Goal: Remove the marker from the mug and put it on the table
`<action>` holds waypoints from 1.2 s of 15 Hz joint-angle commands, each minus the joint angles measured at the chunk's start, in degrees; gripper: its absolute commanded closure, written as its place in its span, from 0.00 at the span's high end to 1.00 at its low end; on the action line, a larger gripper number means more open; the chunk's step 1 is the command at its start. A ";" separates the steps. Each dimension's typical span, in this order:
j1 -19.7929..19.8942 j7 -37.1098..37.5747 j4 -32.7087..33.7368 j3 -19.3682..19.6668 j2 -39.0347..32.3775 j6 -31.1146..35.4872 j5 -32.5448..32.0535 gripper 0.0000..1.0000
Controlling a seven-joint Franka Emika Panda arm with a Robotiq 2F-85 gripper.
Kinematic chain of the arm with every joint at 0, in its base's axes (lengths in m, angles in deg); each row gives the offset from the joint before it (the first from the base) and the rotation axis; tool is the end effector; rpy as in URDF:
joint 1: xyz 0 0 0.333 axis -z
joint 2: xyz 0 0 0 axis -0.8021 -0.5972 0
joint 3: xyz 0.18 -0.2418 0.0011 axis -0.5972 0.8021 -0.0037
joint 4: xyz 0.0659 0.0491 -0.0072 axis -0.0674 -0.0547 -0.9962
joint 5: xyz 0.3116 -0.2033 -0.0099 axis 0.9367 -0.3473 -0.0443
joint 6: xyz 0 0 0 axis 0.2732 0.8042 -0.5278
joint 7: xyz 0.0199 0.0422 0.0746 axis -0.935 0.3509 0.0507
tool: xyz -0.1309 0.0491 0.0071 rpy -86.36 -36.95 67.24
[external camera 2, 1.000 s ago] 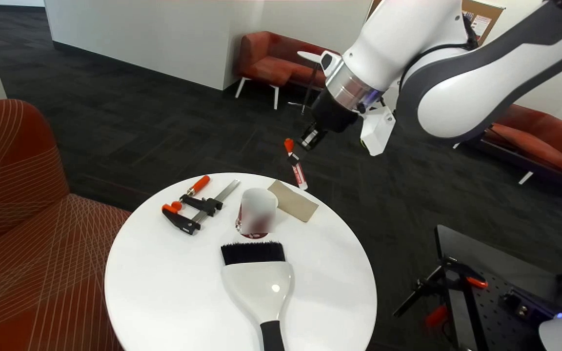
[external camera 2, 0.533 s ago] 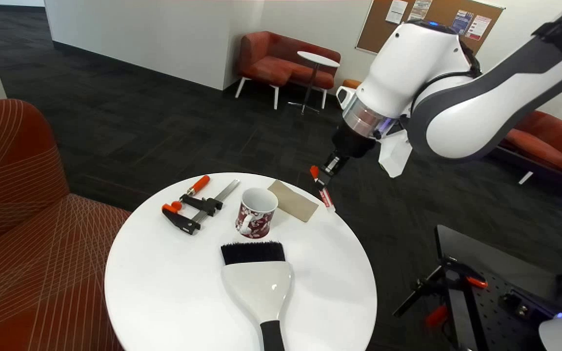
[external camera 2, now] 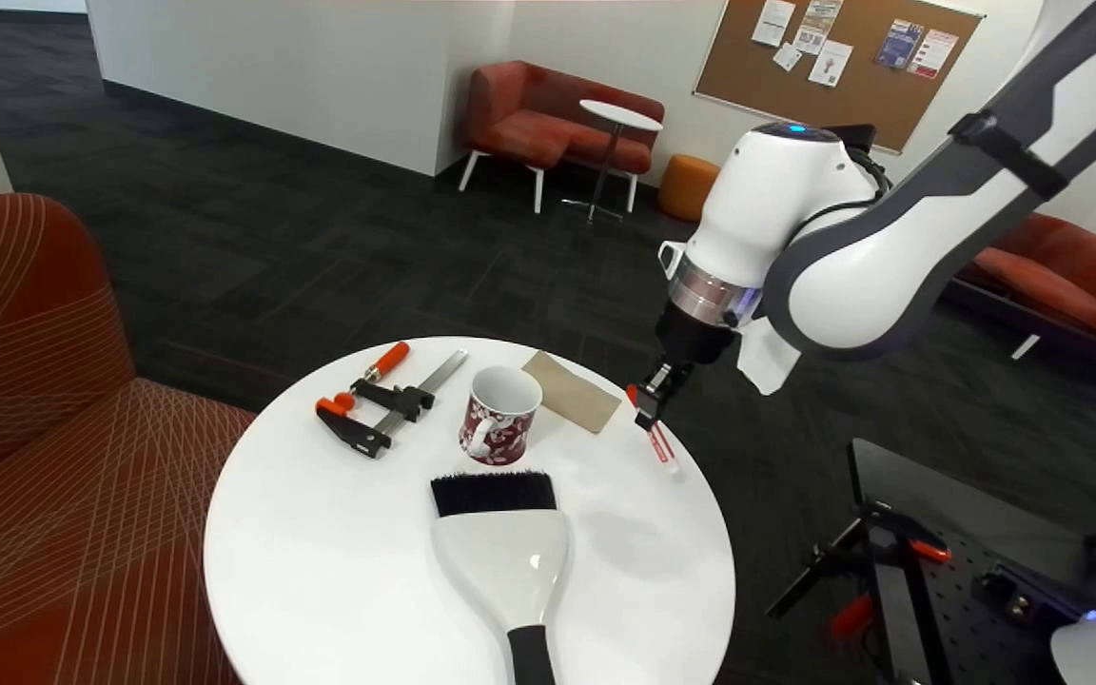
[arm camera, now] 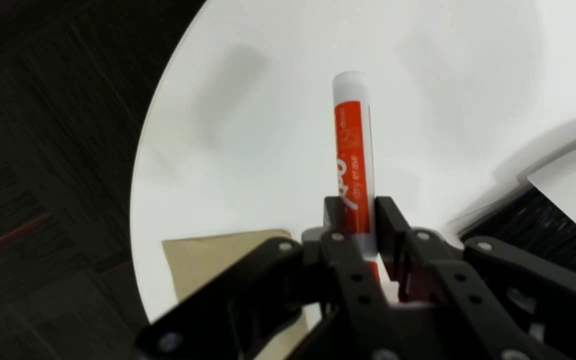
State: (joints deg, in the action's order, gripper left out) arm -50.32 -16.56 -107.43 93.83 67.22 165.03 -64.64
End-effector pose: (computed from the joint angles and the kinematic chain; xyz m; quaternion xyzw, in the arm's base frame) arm 0.4600 -0.1013 0.1224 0.9923 -0.1169 0.0202 0.0359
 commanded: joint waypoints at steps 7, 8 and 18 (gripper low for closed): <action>3.70 0.88 7.75 -2.86 -8.69 -8.38 6.04 0.05; 4.47 0.73 8.42 -3.70 -9.04 -9.35 7.66 0.05; 5.23 1.65 11.72 -4.22 -10.45 -11.40 12.95 0.65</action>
State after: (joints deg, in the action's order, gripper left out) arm -45.26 -16.17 -96.78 89.79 56.61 155.02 -52.27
